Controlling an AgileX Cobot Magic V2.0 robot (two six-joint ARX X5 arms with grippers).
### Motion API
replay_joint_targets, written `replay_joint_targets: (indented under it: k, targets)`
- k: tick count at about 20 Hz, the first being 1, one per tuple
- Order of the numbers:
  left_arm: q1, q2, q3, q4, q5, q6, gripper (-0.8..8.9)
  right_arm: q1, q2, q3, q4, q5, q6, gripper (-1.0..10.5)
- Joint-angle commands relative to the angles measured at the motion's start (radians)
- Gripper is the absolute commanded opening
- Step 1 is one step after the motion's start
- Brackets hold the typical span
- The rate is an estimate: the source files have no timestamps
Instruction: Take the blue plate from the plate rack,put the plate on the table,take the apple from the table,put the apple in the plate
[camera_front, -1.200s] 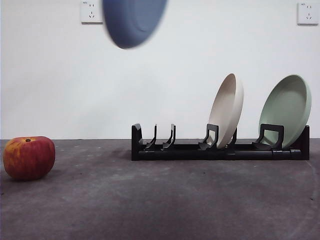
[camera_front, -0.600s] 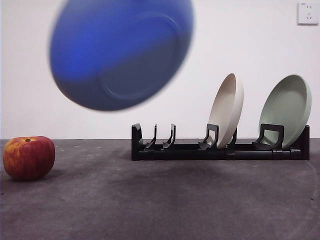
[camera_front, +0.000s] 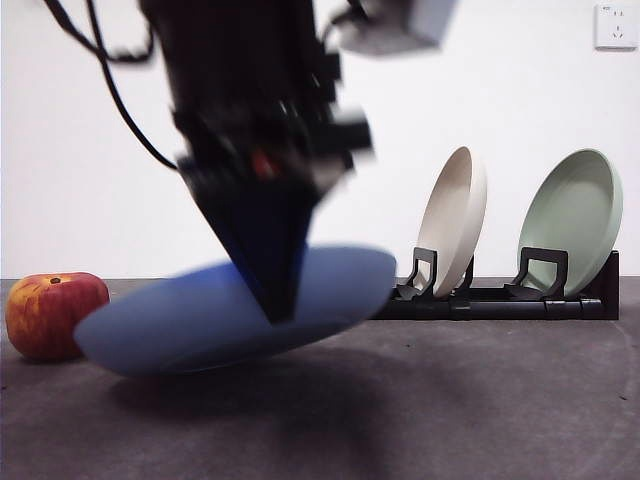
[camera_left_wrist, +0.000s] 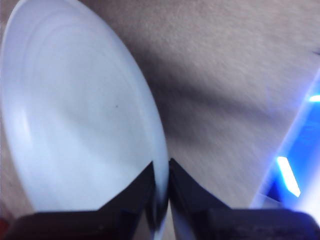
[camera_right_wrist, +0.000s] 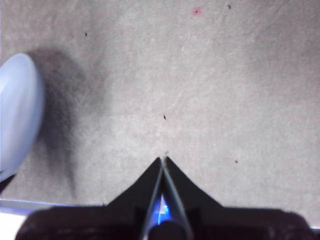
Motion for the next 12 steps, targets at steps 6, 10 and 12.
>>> replay_joint_targets:
  k: [6, 10, 12]
  targets:
    - [-0.001, 0.127, -0.01, -0.004, 0.017, 0.0, 0.59, 0.001, 0.0, 0.005, 0.017, 0.0, 0.005, 0.0]
    - [-0.001, 0.126, -0.003, 0.008, 0.017, -0.029, 4.0, 0.001, 0.0, 0.005, 0.019, 0.0, 0.005, 0.0]
    - [-0.001, 0.126, -0.003, 0.006, 0.018, -0.034, 4.14, 0.001, 0.0, 0.005, 0.019, 0.0, 0.005, 0.0]
